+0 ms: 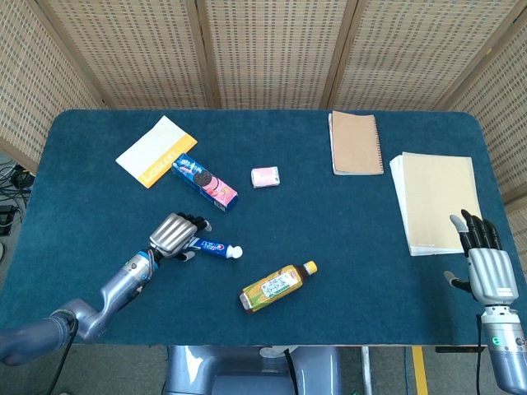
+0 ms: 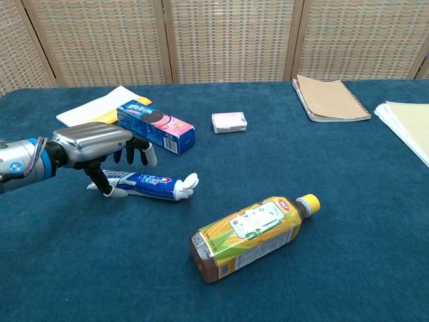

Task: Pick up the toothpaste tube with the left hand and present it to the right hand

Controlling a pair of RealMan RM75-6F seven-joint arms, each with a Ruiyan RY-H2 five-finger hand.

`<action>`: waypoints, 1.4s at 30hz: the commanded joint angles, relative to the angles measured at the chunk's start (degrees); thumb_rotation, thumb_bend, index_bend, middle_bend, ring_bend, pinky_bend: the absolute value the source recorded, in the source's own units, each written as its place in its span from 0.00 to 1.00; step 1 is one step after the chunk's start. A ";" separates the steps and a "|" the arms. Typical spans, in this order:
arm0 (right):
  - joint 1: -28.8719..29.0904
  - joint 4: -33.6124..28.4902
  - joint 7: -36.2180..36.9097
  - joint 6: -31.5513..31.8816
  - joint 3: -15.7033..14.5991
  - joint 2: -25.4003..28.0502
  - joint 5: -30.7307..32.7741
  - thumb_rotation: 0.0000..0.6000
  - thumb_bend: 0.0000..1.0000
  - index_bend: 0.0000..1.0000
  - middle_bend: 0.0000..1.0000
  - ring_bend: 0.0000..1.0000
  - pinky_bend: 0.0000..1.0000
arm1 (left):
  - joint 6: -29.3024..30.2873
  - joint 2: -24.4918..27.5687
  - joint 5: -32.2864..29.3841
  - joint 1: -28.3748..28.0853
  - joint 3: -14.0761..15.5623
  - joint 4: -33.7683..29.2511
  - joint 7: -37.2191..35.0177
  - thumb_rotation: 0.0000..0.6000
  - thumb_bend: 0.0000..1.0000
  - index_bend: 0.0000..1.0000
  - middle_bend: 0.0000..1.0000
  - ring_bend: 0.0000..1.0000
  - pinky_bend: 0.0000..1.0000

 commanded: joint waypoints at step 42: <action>0.93 -1.85 4.34 -1.45 0.96 1.29 -0.56 1.00 0.00 0.00 0.00 0.00 0.00 | 5.78 -1.79 -2.52 0.60 -1.50 -0.40 -7.97 1.00 0.44 0.75 0.56 0.53 0.55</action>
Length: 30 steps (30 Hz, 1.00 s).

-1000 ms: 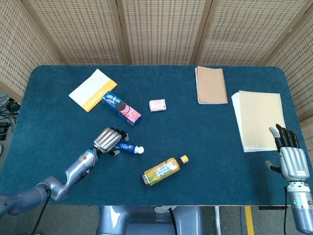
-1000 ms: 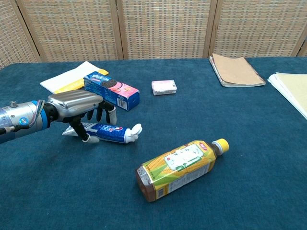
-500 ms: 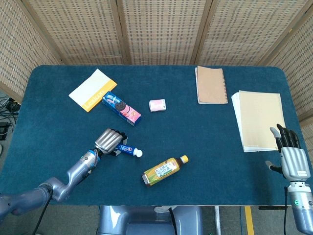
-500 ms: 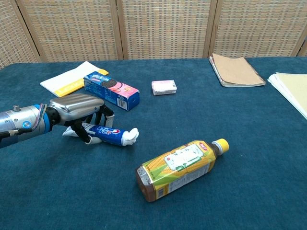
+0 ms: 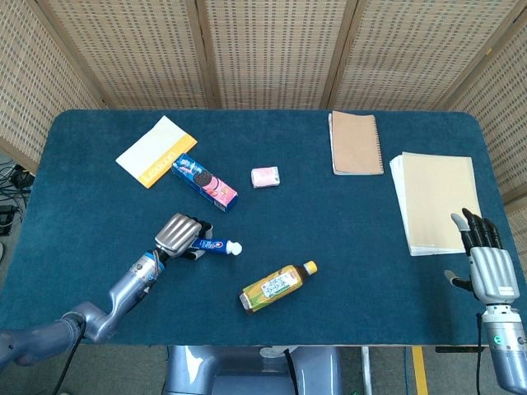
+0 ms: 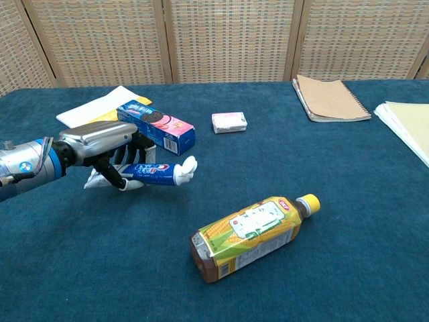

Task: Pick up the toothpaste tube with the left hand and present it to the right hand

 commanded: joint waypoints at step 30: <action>27.67 -24.79 14.65 -29.96 18.93 10.72 22.81 0.24 0.00 0.00 0.00 0.00 0.00 | -3.41 -4.13 -11.79 -9.60 -15.91 -7.20 -8.62 1.00 0.45 0.76 0.57 0.54 0.56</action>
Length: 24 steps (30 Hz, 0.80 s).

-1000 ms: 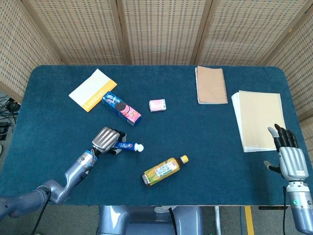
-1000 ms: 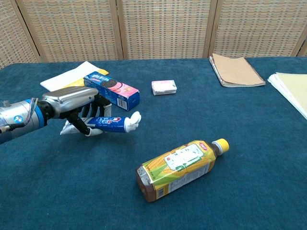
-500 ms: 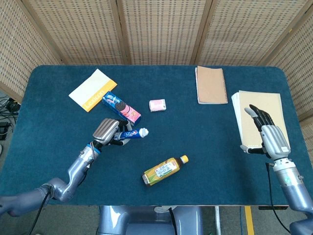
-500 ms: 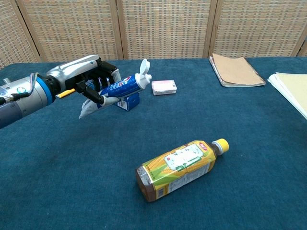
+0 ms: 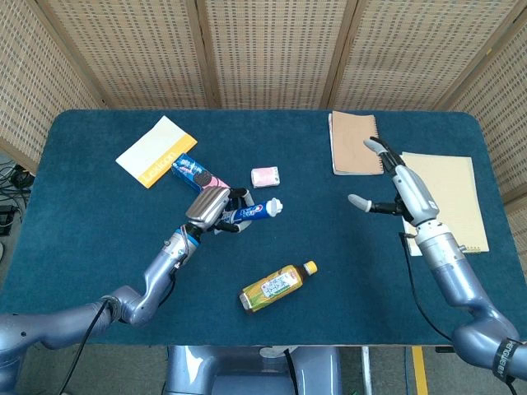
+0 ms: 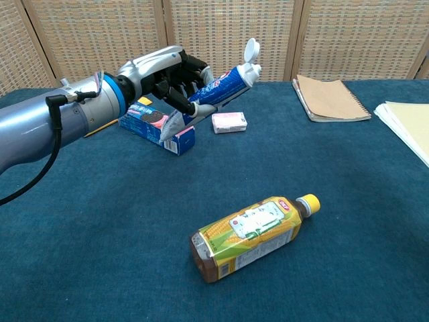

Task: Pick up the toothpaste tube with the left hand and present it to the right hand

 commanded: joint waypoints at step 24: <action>18.61 2.66 -6.04 -6.08 5.14 -14.79 17.33 0.23 0.00 0.00 0.00 0.00 0.00 | -5.00 -7.17 -9.86 -8.79 -5.46 4.76 3.28 1.00 0.48 0.77 0.59 0.55 0.56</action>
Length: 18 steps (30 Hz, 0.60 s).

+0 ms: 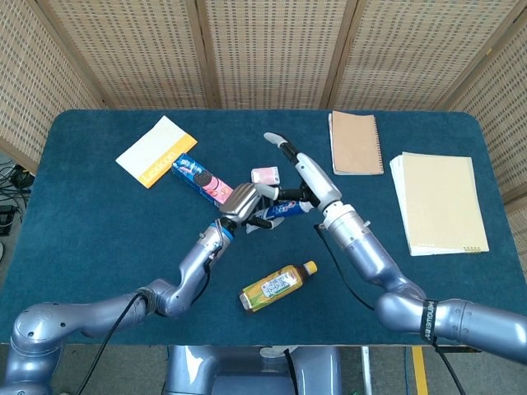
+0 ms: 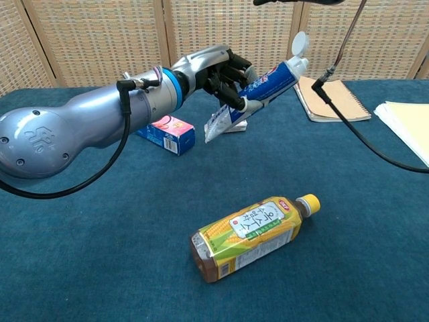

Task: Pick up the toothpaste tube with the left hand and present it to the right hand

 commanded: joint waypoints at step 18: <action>2.55 5.65 -3.22 1.79 -0.86 -6.48 3.45 0.23 0.00 0.00 0.00 0.00 0.00 | 1.20 -0.95 -3.18 -1.07 -1.14 -3.00 1.01 1.00 0.52 0.78 0.60 0.56 0.56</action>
